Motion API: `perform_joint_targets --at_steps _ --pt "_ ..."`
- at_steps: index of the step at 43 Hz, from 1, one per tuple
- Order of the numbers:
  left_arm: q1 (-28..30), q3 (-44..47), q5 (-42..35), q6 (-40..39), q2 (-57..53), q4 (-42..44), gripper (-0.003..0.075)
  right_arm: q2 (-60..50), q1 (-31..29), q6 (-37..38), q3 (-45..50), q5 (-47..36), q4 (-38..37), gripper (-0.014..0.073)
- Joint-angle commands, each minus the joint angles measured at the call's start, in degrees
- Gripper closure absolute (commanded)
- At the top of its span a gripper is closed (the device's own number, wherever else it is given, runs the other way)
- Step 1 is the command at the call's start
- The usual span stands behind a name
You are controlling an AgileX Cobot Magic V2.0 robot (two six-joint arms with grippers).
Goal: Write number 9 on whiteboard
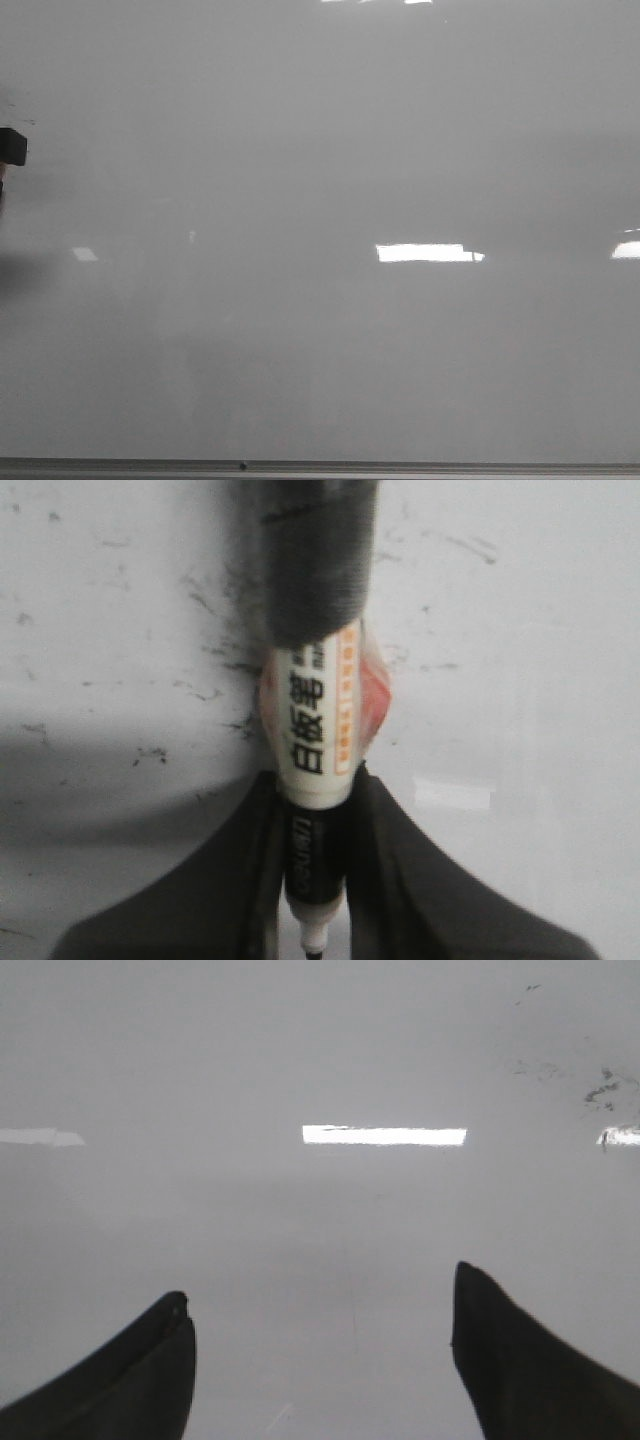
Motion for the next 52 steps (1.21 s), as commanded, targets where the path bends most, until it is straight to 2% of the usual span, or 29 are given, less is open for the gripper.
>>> perform_joint_targets --at_steps 1,7,14,18,24,29,34,43,49,52 --pt "-0.33 -1.83 -4.49 -0.59 -1.59 0.12 0.0739 1.08 -0.26 -0.17 -2.15 -4.33 0.06 0.0036" --pt "-0.33 -2.13 0.13 -0.59 -3.24 0.12 0.0739 1.08 -0.26 -0.17 -2.15 -4.15 0.06 0.0036" --pt "-1.09 -7.29 21.73 0.96 -7.94 0.12 0.0739 1.45 -0.26 -0.17 -3.09 -0.84 0.96 0.0036" --pt "-3.28 -11.49 34.03 4.93 -9.66 -0.33 0.0739 3.13 -0.26 -0.17 -5.17 2.37 1.75 0.0036" --pt "-8.33 -19.49 56.75 16.32 -10.2 -5.96 0.0739 7.86 0.28 -0.64 -9.1 7.25 2.74 0.0036" --pt "-13.31 -23.93 67.9 27.08 -10.2 -13.07 0.0739 12.45 1.97 -4.4 -13.02 11.4 5.85 0.0036" --pt "-18.12 -27.0 73.6 37.96 -10.2 -19.03 0.0739 17.14 4.59 -12.97 -17.61 16.82 13.35 0.0036" --pt "-25.54 -27.91 77.22 48.94 -10.2 -22.21 0.0739 26.64 9.32 -29.67 -27.54 31.63 32.55 0.0032" --pt "-29.06 -27.91 78.76 50.02 -10.2 -22.3 0.0739 34.71 10.13 -40.11 -33.63 43.86 44.74 0.0031" --pt "-30.33 -27.91 78.76 50.75 -10.2 -22.57 0.0739 38.92 11.14 -43.64 -35.29 47.28 51.06 0.0031"
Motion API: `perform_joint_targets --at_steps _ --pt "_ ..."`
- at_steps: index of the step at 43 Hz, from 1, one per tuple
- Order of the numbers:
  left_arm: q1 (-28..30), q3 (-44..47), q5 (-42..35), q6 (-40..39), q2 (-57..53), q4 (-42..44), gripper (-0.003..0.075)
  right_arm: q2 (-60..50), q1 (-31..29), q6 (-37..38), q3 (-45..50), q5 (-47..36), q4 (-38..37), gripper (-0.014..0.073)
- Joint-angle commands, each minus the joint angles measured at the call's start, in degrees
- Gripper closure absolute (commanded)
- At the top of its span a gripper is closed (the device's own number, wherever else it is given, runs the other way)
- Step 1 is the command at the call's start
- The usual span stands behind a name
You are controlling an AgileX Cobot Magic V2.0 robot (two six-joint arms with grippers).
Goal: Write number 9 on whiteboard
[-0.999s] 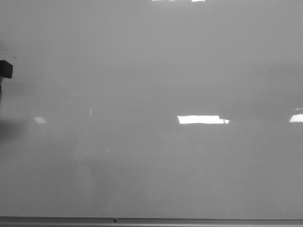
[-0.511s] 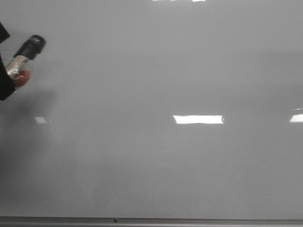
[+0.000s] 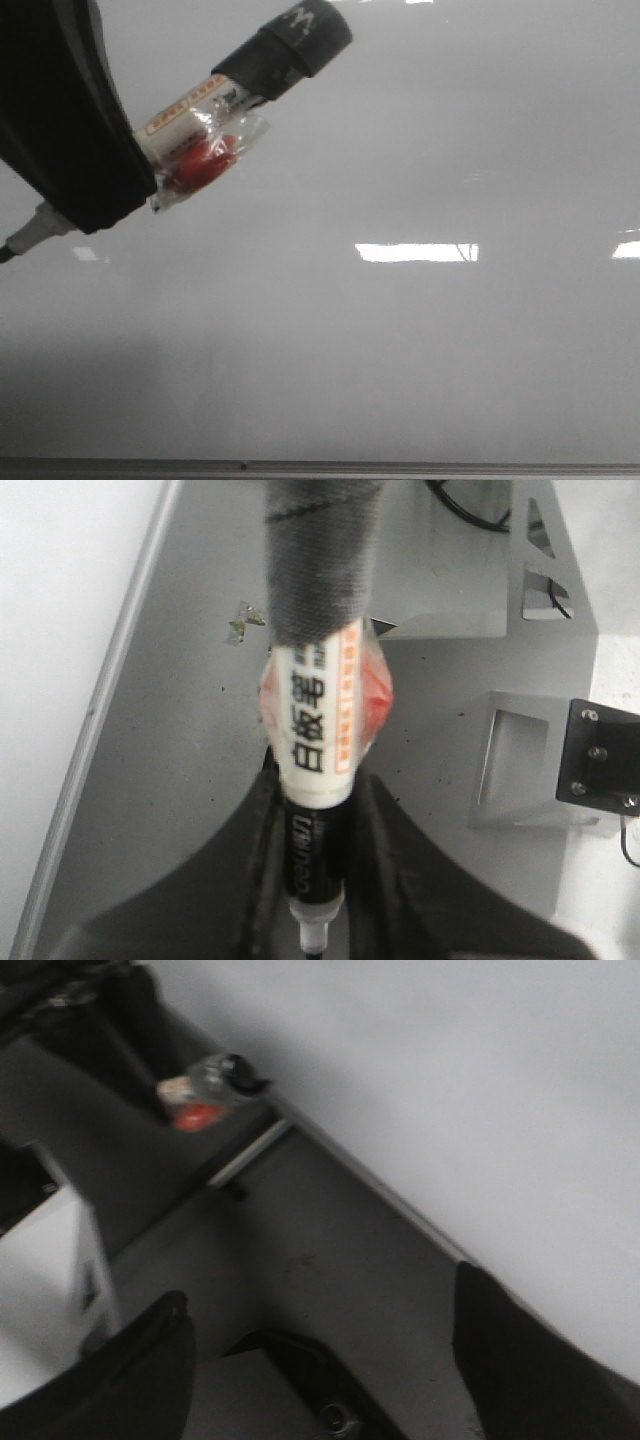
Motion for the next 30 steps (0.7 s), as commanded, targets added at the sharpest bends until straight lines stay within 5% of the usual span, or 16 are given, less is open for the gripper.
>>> perform_joint_targets --at_steps 1,19,30 --pt "-1.88 -1.93 1.96 0.95 -1.96 -2.96 0.0739 5.57 1.19 -6.41 -3.85 3.16 11.8 0.0031" --pt "-3.02 -1.93 1.96 1.04 -1.96 -3.97 0.0739 21.63 15.58 -24.15 -5.23 -9.49 15.14 0.0031" --pt "-3.02 -1.93 1.86 1.04 -1.96 -3.97 0.0739 27.24 18.37 -27.28 -5.23 -11.77 18.61 0.0034"
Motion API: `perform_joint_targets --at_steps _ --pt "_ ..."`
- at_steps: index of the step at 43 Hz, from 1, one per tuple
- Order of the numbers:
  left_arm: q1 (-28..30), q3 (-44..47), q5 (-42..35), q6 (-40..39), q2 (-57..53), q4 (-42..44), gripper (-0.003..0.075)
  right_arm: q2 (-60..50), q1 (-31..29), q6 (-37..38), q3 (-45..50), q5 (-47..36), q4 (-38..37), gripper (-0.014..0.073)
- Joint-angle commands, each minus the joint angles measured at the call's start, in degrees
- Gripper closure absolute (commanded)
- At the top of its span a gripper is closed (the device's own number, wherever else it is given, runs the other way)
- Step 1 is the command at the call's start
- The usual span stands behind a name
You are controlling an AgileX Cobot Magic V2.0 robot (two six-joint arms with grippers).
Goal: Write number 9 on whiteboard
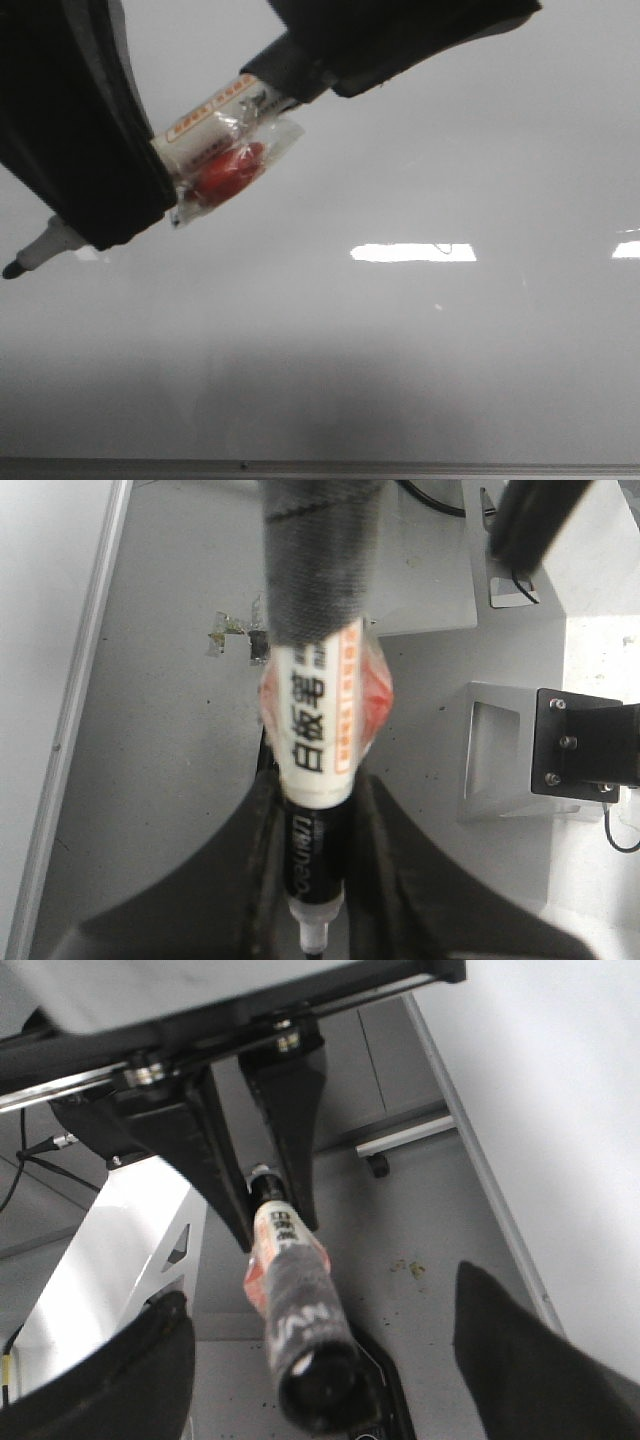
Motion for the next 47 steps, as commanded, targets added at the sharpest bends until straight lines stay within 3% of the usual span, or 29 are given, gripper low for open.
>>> perform_joint_targets --at_steps 1,5,12,23,26,30,31,33,42,44,47 --pt "-0.47 -1.93 1.59 -0.04 -1.96 -3.06 0.0739 0.62 0.25 -2.0 -2.05 -0.38 6.08 0.0036" --pt "-0.47 -1.93 1.5 -0.04 -1.96 -3.06 0.0739 1.77 0.25 -2.45 -2.05 0.68 7.63 0.0082" --pt "-0.47 -1.93 0.7 -0.04 -1.96 -3.33 0.0738 3.12 0.25 -2.45 -2.05 3.27 9.15 0.0273" --pt "-0.47 -1.93 -0.55 -0.04 -2.06 -4.63 0.0738 5.74 0.25 -2.45 -2.05 6.4 12.46 0.034" --pt "-0.47 -1.93 -0.66 -0.04 -2.06 -4.63 0.0738 5.8 0.25 -2.45 -2.05 6.67 12.95 0.0435" --pt "-0.47 -1.93 -2.13 -0.17 -2.06 -4.63 0.0717 5.8 0.2 -2.45 -2.05 7.71 12.95 0.0632" --pt "-0.47 -1.93 -2.36 -0.26 -2.06 -4.63 0.0694 5.8 0.2 -2.45 -2.05 8.11 12.95 0.0669" --pt "-0.47 -1.93 -3.06 -0.26 -2.06 -4.63 0.064 5.8 0.2 -2.45 -2.05 8.65 12.95 0.0656" --pt "-0.47 -1.93 -4.86 -0.39 -2.06 -4.63 0.0176 5.11 -1.11 -2.39 -2.0 10.42 10.33 0.0657" --pt "-0.47 -1.93 -4.86 -0.39 -2.06 -4.7 0.0115 4.16 -2.51 -1.32 -1.65 10.61 8.68 0.0657" --pt "-0.47 -1.93 -4.86 -0.39 -2.06 -4.88 0.009 2.32 -4.98 0.6 -0.8 10.35 5.59 0.0657"
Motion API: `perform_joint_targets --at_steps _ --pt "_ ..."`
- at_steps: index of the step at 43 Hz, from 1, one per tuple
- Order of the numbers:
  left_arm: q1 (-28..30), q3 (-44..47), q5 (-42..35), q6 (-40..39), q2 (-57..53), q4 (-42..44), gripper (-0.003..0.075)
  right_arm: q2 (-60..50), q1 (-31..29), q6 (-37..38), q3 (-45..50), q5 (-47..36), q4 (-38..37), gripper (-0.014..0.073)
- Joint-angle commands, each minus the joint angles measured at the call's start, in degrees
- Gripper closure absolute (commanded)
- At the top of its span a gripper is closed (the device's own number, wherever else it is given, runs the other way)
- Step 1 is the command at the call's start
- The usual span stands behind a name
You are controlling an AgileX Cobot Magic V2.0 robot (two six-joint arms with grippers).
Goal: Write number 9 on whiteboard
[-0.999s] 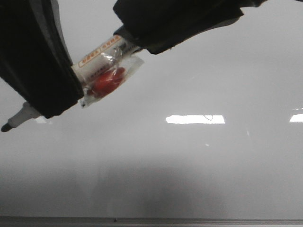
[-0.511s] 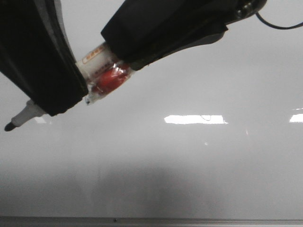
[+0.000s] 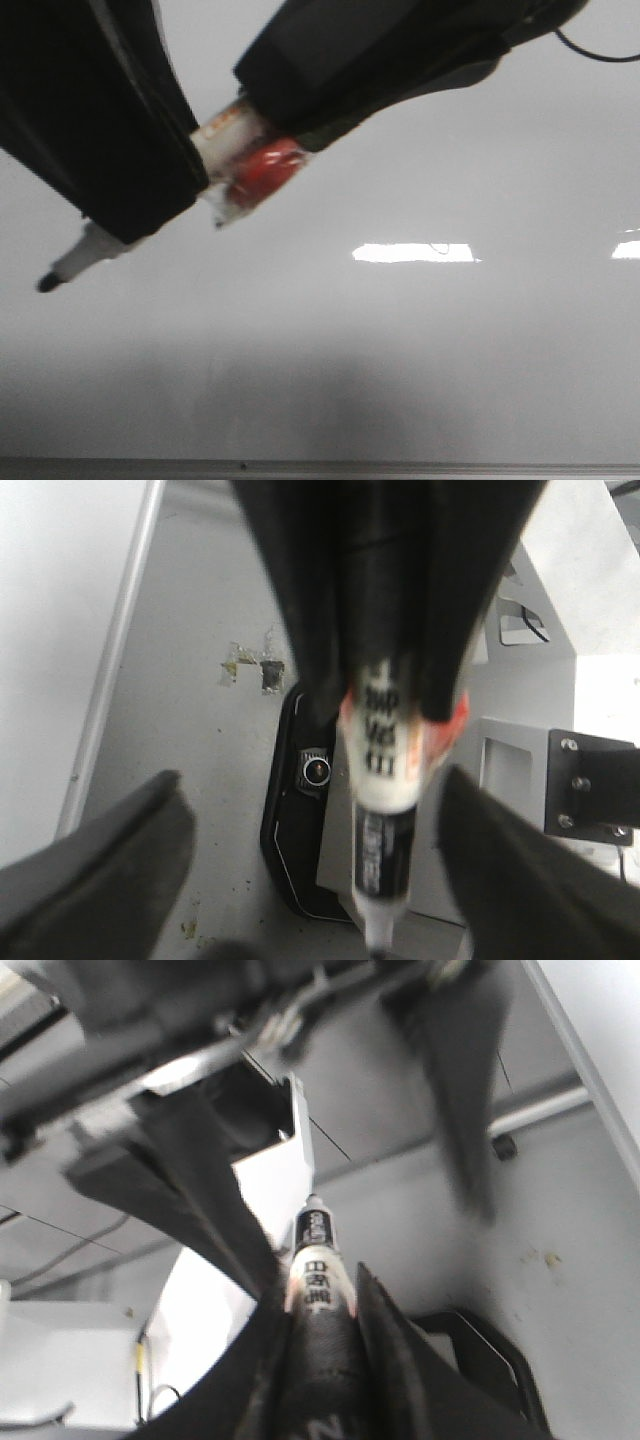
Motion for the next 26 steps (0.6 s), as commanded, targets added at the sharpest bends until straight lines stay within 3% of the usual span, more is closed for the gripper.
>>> perform_joint_targets --at_steps 1,8,15,20,26 --pt "-0.25 -1.93 -1.37 -0.39 -1.95 -3.23 0.009 -4.13 -3.4 2.07 -0.3 1.28 -1.21 0.0656" --pt "-0.25 -1.93 -1.37 -0.39 -1.95 -3.32 0.0092 -10.19 -11.7 5.89 3.4 -5.92 -5.37 0.0656" --pt "-0.25 -1.93 -1.05 -0.39 -1.95 -3.32 0.0135 -12.89 -17.03 6.13 4.33 -17.47 -0.92 0.0657" --pt "-0.25 -1.93 0.08 -0.39 -1.95 -3.32 0.0279 -12.24 -17.17 6.13 4.26 -23.66 4.08 0.0657" --pt "-0.25 -1.93 1.01 -0.39 -1.95 -3.32 0.0535 -10.06 -17.17 6.13 4.13 -27.24 6.3 0.0657"
